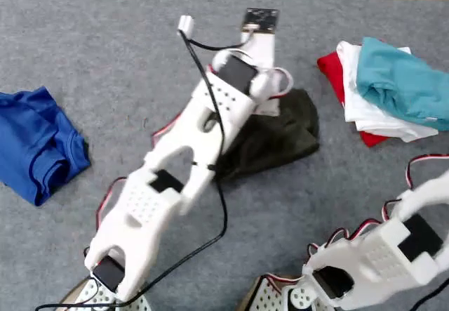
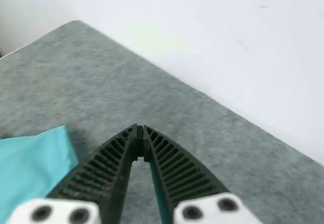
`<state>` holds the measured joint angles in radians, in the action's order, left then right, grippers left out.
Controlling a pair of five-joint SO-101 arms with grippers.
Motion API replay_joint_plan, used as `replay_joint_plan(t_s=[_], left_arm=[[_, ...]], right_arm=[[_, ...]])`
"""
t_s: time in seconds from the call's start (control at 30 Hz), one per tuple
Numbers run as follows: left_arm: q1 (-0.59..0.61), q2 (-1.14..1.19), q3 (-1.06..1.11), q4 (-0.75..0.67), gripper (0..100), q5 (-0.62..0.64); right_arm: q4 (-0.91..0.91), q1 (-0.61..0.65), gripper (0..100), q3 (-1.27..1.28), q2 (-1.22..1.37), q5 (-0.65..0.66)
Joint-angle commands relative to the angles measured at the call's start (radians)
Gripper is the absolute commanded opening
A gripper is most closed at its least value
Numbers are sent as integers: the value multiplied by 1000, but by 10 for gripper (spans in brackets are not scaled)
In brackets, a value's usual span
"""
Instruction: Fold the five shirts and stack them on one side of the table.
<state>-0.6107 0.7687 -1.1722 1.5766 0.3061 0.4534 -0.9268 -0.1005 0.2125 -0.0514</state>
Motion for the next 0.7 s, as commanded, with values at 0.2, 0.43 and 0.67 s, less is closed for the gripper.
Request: replay_joint_plan(t_s=[0.2, 0.43, 0.67], left_arm=[[-152, 139, -287, -183, 18, 35], [-180, 142, -141, -328, 18, 35], [-87, 143, -54, -384, 146, 115]], right_arm=[[-38, -28, 9, -8, -48, -2], [-38, -24, 9, -10, -47, -2], [-34, -21, 9, -8, -51, 0]])
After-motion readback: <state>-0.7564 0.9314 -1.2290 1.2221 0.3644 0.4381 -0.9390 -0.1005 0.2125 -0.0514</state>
